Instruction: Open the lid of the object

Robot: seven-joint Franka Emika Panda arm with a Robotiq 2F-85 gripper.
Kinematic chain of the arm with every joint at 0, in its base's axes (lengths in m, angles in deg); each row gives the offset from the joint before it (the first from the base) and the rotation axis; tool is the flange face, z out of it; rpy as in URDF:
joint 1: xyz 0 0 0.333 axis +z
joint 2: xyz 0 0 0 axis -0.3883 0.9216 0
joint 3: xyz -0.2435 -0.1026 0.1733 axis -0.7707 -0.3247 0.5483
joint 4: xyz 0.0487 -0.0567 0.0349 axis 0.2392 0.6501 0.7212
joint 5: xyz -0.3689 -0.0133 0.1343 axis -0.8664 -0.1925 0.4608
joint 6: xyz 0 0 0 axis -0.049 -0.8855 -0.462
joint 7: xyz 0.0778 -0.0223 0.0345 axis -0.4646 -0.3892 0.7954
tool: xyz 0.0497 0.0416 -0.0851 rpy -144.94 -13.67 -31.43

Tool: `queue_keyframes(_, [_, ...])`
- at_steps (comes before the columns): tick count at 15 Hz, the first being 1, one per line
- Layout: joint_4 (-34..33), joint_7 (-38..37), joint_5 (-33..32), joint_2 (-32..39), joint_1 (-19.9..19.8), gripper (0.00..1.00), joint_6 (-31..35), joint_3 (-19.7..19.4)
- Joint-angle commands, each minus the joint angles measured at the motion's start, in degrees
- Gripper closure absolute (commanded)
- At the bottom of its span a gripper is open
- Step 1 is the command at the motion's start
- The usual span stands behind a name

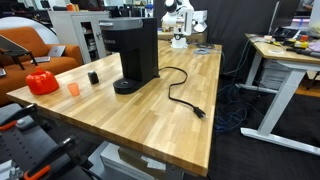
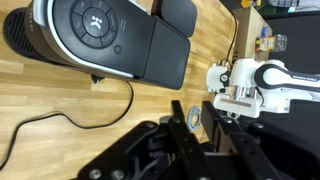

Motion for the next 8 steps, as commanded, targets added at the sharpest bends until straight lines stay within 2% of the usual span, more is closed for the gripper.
queue_keyframes(1, [3.47,1.97,0.95,-3.06,-0.49,1.00,3.32,0.21])
queue_keyframes(8, [9.60,1.44,1.54,-9.16,-0.40,1.00,4.54,0.19])
